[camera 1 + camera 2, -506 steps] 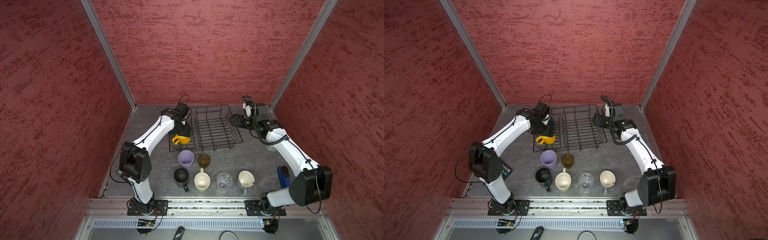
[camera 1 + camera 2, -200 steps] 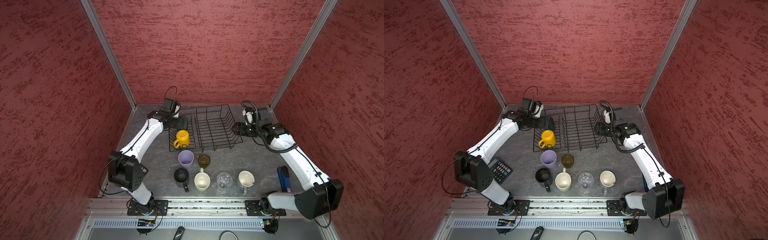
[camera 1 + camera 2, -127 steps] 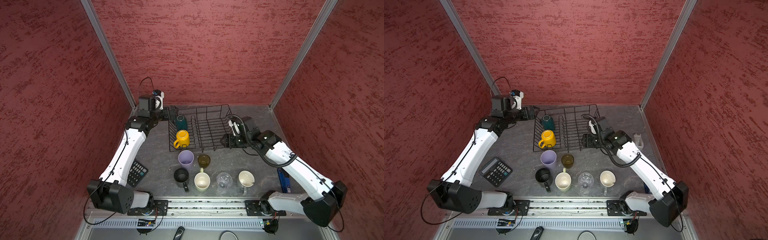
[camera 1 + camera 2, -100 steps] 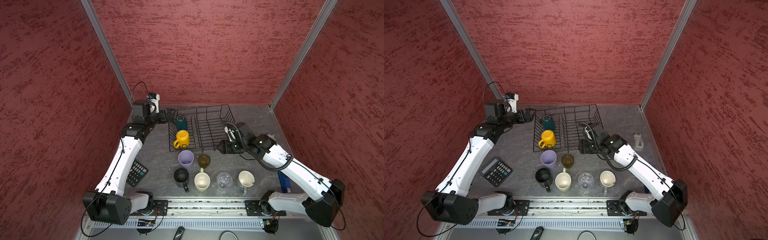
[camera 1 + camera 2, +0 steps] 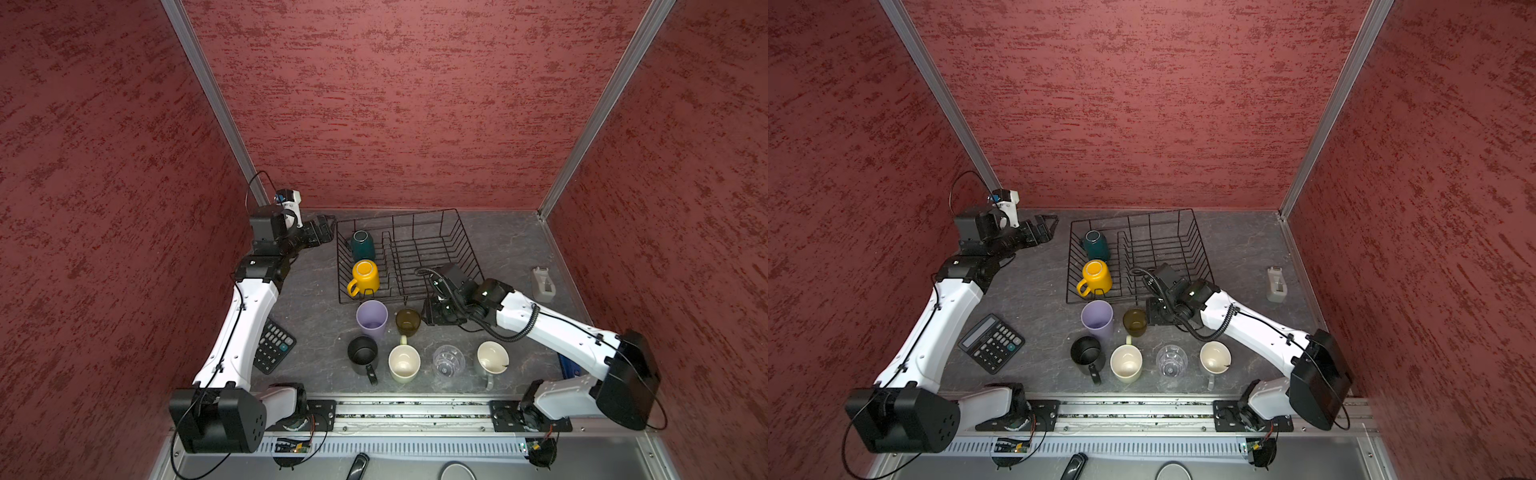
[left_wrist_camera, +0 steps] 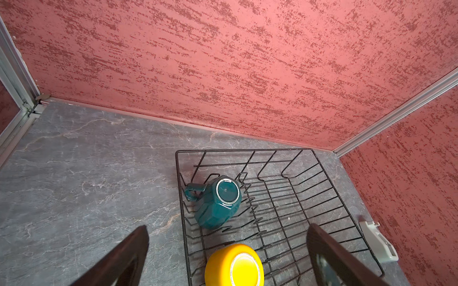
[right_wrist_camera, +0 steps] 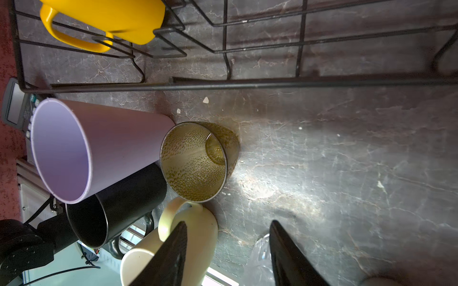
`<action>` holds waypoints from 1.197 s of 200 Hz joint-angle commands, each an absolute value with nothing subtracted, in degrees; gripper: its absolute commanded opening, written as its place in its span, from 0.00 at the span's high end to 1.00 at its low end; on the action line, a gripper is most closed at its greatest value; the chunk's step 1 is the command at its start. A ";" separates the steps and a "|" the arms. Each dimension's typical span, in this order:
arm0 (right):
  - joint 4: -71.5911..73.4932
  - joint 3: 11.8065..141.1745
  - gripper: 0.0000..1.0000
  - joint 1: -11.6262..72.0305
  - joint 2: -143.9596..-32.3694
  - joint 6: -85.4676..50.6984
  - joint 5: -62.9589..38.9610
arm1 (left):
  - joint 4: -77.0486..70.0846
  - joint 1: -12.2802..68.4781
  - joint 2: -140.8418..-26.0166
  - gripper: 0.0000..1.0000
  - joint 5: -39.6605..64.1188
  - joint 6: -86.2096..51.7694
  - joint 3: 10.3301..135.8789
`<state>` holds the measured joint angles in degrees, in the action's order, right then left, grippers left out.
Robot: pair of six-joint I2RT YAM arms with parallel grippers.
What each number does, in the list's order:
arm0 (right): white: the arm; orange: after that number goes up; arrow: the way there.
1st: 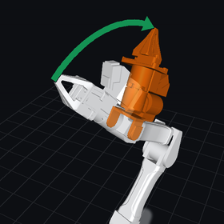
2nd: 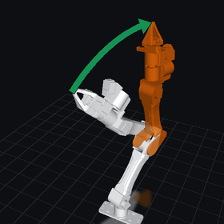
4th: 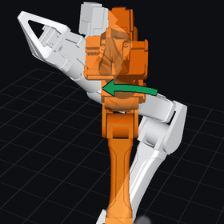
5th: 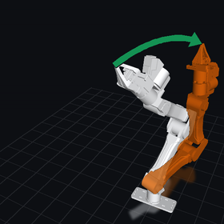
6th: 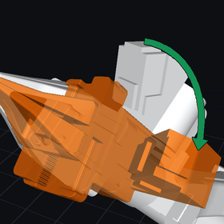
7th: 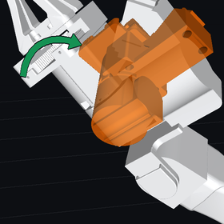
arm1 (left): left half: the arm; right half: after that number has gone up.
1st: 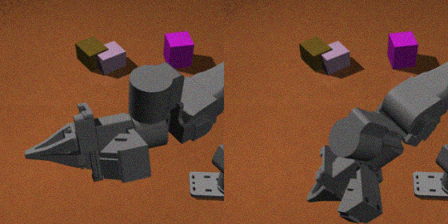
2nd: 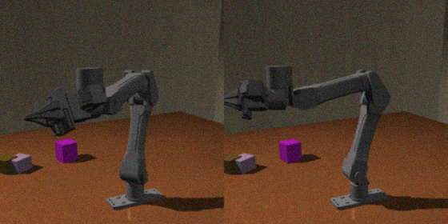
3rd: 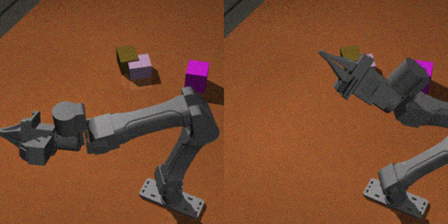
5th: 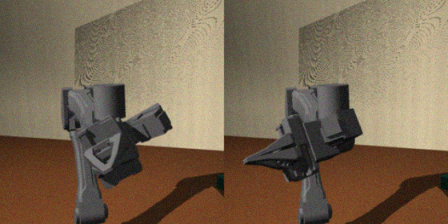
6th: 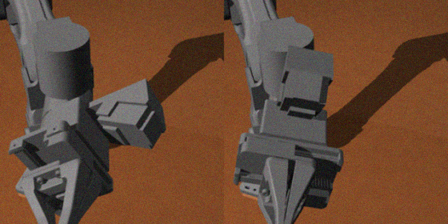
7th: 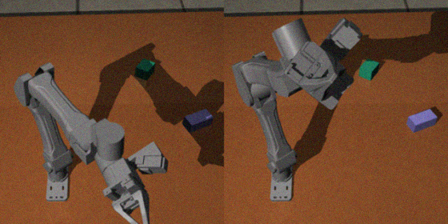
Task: Load cups into a dish rack
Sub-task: Pick up the cup from the center of the table.
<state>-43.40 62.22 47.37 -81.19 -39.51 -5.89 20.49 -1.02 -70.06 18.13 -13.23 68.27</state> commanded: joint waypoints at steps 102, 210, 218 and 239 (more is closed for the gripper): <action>-39.07 67.14 0.64 50.60 -93.30 -43.60 0.57 | 15.75 -5.49 -67.94 0.00 24.32 -17.31 65.84; -38.77 71.87 0.86 50.61 -99.01 -40.93 2.89 | 15.15 -6.16 -67.85 0.00 24.74 -17.93 65.22; -38.70 72.22 0.87 50.58 -99.27 -40.73 3.16 | 15.10 -6.17 -67.90 0.01 24.79 -18.01 65.14; -39.38 73.58 0.90 50.54 -100.07 -39.91 4.58 | 15.05 -6.24 -67.85 0.00 24.79 -17.97 65.13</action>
